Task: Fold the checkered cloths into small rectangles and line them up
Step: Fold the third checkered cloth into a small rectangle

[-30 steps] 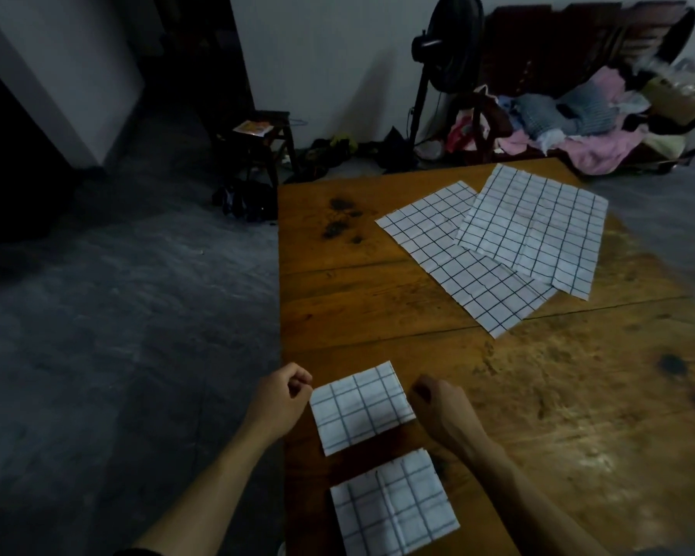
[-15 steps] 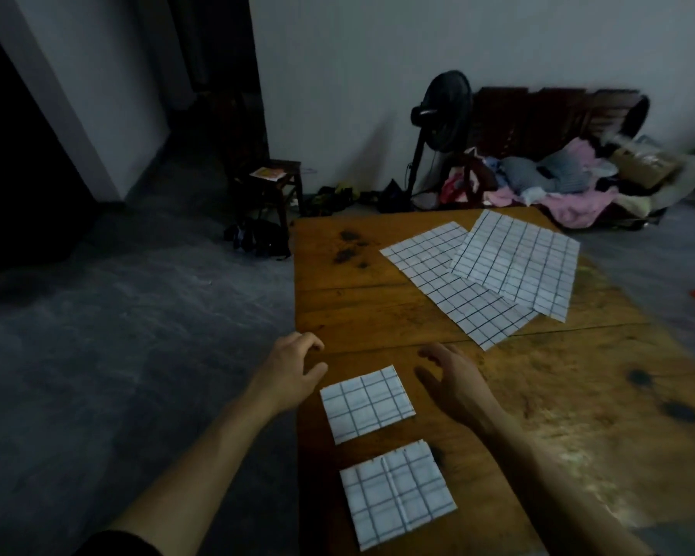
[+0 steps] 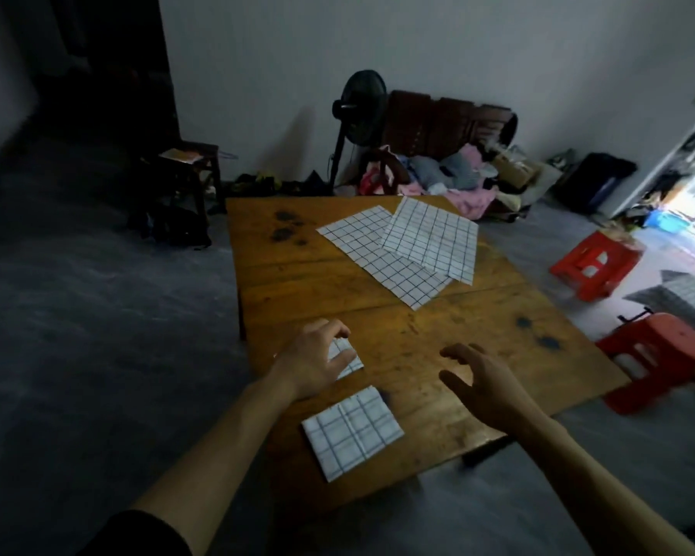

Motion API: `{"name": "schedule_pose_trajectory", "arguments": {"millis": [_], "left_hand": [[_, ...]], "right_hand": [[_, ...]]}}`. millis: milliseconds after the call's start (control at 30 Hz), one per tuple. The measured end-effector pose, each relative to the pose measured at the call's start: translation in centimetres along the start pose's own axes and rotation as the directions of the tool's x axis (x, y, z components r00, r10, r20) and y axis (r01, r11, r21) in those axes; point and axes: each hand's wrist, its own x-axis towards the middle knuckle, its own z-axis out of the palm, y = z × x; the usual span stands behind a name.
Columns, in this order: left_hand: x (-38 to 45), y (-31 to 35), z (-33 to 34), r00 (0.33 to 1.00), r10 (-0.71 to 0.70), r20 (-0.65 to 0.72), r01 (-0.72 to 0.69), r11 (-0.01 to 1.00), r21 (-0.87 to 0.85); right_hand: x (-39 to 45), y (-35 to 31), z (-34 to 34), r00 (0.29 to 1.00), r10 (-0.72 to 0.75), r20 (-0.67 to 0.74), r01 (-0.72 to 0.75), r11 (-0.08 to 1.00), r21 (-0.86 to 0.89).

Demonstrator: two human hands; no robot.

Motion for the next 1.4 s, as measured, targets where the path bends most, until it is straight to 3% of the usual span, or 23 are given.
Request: {"name": "schedule_pose_trajectory", "arguments": {"millis": [200, 333, 467, 667, 933, 1167, 1400], "left_hand": [[1.8, 4.4, 4.5, 0.995, 0.063, 0.078, -0.065, 0.998, 0.017], [4.5, 10.7, 9.0, 0.972, 0.17, 0.165, -0.181, 0.982, 0.057], [7.3, 18.6, 15.5, 0.923, 0.267, 0.277, -0.299, 0.951, 0.081], [10.1, 31.2, 26.3, 0.855, 0.275, 0.44, -0.362, 0.923, 0.127], [14.5, 42.1, 35.9, 0.843, 0.321, 0.431, -0.39, 0.917, 0.08], [20.0, 46.9, 42.4, 0.799, 0.36, 0.482, -0.438, 0.898, 0.054], [27.8, 51.3, 50.6, 0.726, 0.482, 0.489, -0.613, 0.777, 0.144]], "right_hand": [[-3.9, 4.7, -1.9, 0.994, 0.08, -0.076, -0.074, 0.994, 0.082], [-7.5, 9.8, -4.5, 0.97, 0.187, -0.154, -0.165, 0.975, 0.146], [-11.1, 17.3, -6.8, 0.929, 0.291, -0.227, -0.242, 0.945, 0.222], [-15.6, 30.2, -9.6, 0.884, 0.396, -0.249, -0.319, 0.9, 0.298], [-19.7, 43.4, -14.1, 0.801, 0.497, -0.335, -0.369, 0.849, 0.377], [-20.8, 51.6, -16.0, 0.76, 0.574, -0.304, -0.455, 0.805, 0.381], [-18.5, 60.2, -20.5, 0.708, 0.626, -0.326, -0.555, 0.779, 0.29]]}}
